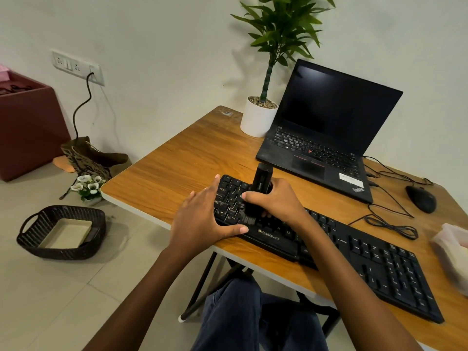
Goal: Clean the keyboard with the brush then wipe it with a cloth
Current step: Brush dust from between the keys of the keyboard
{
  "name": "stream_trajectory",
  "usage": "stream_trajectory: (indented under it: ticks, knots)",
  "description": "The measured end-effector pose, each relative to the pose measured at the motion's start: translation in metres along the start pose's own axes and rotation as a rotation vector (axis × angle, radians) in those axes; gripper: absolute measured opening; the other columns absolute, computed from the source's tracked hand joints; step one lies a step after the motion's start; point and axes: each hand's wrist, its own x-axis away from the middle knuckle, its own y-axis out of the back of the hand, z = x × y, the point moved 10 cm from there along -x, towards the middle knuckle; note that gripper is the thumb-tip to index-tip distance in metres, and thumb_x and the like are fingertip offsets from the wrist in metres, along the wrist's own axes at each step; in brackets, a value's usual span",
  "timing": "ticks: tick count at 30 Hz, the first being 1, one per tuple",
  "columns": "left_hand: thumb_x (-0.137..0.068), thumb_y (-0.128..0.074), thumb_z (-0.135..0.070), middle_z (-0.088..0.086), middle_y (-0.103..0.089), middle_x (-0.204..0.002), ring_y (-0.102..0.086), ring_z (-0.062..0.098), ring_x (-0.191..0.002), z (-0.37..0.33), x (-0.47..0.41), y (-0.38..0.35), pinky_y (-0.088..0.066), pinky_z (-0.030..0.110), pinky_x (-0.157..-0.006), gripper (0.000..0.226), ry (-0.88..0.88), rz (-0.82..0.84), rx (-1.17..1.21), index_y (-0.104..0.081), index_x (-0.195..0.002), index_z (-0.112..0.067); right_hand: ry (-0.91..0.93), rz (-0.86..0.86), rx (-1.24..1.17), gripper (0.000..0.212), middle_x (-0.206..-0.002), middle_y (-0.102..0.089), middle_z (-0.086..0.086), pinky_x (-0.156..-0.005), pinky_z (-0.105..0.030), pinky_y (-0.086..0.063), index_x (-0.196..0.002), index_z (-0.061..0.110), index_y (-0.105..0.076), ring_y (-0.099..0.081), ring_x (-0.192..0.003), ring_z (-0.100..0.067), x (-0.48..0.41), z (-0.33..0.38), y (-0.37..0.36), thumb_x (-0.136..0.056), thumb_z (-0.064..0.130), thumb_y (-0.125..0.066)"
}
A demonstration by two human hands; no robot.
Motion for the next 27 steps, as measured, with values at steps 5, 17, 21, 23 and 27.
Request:
stream_trajectory:
  ticks: [5,17,21,23,27]
  knots:
    - [-0.060,-0.057,-0.078,-0.003,-0.032,-0.151,-0.026,0.015,-0.139,-0.001,0.001,0.001,-0.012,0.031,-0.115,0.121,0.008,-0.005,-0.010,0.001,-0.150,-0.022,0.066,-0.107,0.055,0.023,-0.075,-0.064,0.002,-0.059,-0.024,-0.049,-0.077,0.019,-0.057,-0.062,-0.068,-0.011,-0.002,0.009,0.005,-0.072,0.030,-0.076]
    - [-0.051,-0.040,-0.092,-0.003,-0.037,-0.149,-0.032,0.012,-0.136,0.004,0.000,-0.003,-0.014,0.032,-0.114,0.129,-0.019,-0.002,-0.007,0.000,-0.150,-0.021,0.114,-0.007,-0.001,0.021,-0.071,-0.063,0.004,-0.055,-0.017,-0.047,-0.075,0.018,-0.057,-0.060,-0.062,-0.003,0.000,0.013,-0.008,-0.073,0.027,-0.076]
    - [-0.060,-0.055,-0.081,-0.003,-0.032,-0.151,-0.028,0.013,-0.138,0.001,-0.001,-0.001,-0.012,0.031,-0.115,0.122,-0.012,-0.013,-0.003,0.000,-0.150,-0.021,0.064,-0.040,0.080,0.024,-0.075,-0.063,-0.001,-0.058,-0.025,-0.047,-0.080,0.012,-0.059,-0.060,-0.066,-0.011,-0.008,0.007,0.004,-0.073,0.028,-0.075]
    - [-0.060,-0.055,-0.080,-0.003,-0.033,-0.151,-0.028,0.013,-0.138,0.000,0.000,0.002,-0.012,0.031,-0.115,0.121,-0.010,-0.021,-0.005,0.000,-0.150,-0.021,0.105,-0.121,0.112,0.028,-0.079,-0.065,-0.004,-0.062,-0.028,-0.049,-0.084,0.008,-0.060,-0.062,-0.070,-0.015,-0.010,0.015,0.007,-0.073,0.028,-0.075]
    - [-0.053,-0.044,-0.091,-0.003,-0.035,-0.150,-0.032,0.012,-0.137,0.002,-0.001,-0.002,-0.014,0.033,-0.115,0.128,-0.022,-0.004,-0.014,0.000,-0.150,-0.021,0.117,0.041,0.012,0.020,-0.072,-0.063,0.001,-0.054,-0.018,-0.048,-0.078,0.014,-0.058,-0.061,-0.061,-0.004,-0.006,0.017,-0.008,-0.075,0.024,-0.075]
